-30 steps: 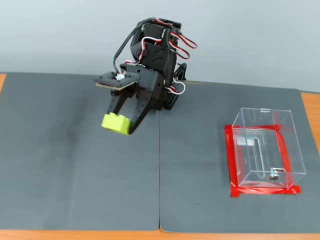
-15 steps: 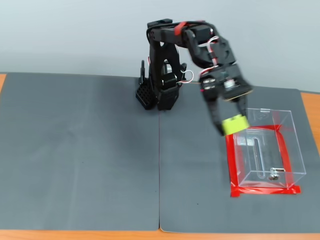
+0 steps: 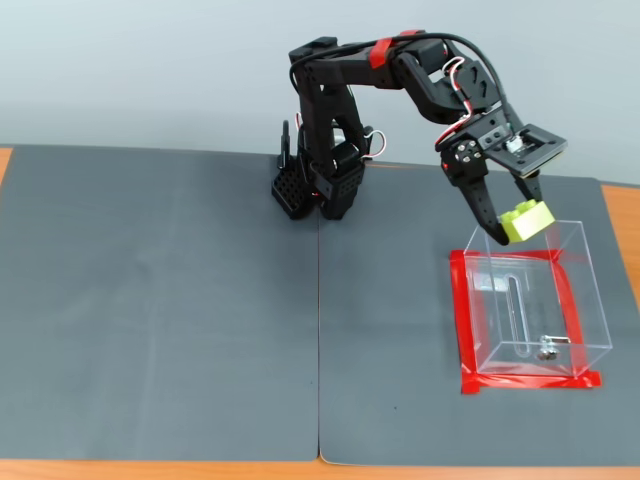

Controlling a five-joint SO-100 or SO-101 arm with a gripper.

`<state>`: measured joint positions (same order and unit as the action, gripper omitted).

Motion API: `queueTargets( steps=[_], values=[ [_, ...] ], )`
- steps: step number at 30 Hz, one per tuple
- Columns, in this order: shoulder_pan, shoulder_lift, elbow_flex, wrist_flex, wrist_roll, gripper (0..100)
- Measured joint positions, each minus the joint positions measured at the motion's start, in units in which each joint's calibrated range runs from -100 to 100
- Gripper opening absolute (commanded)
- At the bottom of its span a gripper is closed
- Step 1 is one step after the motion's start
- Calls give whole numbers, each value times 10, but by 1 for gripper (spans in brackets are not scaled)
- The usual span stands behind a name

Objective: Pick the green lego block and place it into the transparent box

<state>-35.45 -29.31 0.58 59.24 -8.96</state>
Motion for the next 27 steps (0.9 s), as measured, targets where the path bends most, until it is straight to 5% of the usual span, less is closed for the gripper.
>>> queueTargets(
  steps=[27],
  values=[
    [-121, 242, -85, 0, 0, 7]
  ],
)
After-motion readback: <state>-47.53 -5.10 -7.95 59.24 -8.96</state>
